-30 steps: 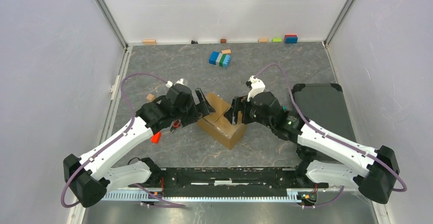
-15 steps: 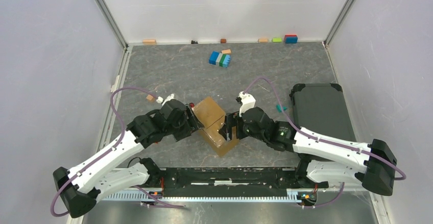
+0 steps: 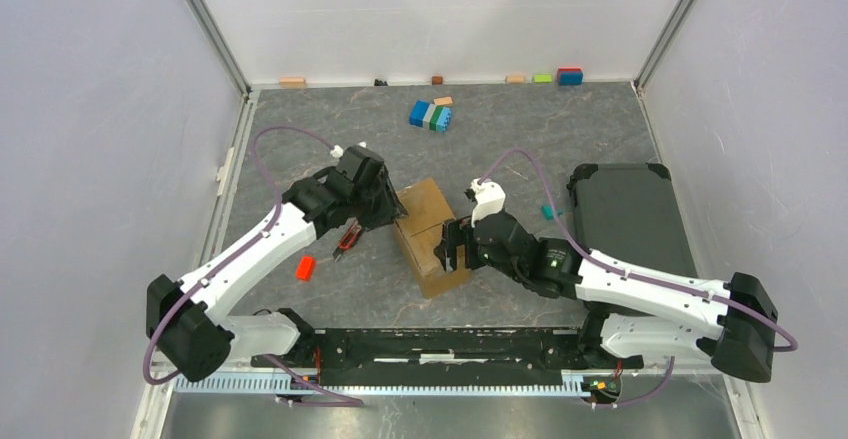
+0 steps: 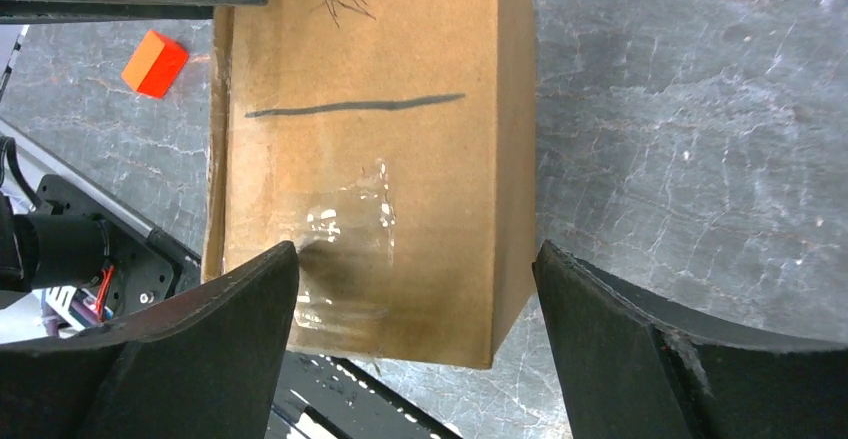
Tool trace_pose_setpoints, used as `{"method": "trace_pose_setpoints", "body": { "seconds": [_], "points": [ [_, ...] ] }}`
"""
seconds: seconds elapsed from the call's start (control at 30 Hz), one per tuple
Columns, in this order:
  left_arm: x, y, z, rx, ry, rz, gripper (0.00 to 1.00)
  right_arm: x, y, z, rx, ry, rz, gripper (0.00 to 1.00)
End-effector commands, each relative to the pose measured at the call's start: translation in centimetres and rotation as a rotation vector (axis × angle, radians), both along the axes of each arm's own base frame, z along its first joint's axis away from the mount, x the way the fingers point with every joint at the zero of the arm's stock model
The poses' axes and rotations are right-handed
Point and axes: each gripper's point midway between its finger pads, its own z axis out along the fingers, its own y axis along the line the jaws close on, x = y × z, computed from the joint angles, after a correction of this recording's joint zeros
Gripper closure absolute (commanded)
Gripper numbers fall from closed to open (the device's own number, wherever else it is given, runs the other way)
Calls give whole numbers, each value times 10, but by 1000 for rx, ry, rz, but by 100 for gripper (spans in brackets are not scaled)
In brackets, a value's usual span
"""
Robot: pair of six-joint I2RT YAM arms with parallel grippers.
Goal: Unpack the express box
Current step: Open the express box at the center of the board.
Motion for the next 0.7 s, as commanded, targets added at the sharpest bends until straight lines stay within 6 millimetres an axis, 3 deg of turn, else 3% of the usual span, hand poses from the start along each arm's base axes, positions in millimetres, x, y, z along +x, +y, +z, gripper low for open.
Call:
{"method": "trace_pose_setpoints", "body": {
  "seconds": [0.0,0.33,0.53,0.67],
  "points": [
    [12,-5,26,18,-78,-97,55,17,-5,22,-73,-90,-37,8],
    [-24,13,10,42,39,-89,56,26,-1,27,-172,-129,1,5],
    [-28,9,-2,29,67,-100,58,26,1,24,-184,-128,17,5],
    [-27,5,-3,2,58,-102,53,25,2,22,-190,-126,22,5]
  ]
}}
